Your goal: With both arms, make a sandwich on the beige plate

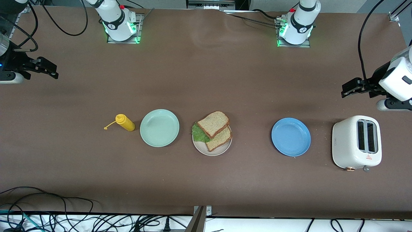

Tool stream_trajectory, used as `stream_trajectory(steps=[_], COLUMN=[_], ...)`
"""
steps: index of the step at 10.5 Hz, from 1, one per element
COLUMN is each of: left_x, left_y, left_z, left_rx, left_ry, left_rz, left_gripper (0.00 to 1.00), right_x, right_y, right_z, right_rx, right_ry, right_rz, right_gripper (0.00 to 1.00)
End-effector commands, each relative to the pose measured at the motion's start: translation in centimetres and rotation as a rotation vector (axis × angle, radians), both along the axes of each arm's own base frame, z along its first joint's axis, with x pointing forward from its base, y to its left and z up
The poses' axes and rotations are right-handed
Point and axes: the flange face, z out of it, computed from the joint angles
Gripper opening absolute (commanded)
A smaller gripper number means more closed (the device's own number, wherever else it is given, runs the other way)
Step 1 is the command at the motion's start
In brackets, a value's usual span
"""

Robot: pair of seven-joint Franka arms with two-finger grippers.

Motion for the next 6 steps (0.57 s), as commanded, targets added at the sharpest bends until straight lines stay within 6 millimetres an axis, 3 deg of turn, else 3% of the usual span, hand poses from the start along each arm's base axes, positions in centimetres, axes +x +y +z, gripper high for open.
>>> stream_trajectory(steps=[1,6], left_x=[-0.68,-0.77], left_y=[-0.11,-0.2], left_z=[0.18,0.12], left_rx=[-0.017,-0.022], left_ry=[-0.005,0.002], left_rz=[-0.02,-0.07], left_gripper=[0.99,1.0], right_x=[0.16,0.18], right_y=[-0.05,-0.45], right_z=[0.58,0.28], right_rx=[0.012,0.014], right_ry=[0.001,0.011], right_rz=[-0.012,-0.018], right_gripper=[1.0,1.0])
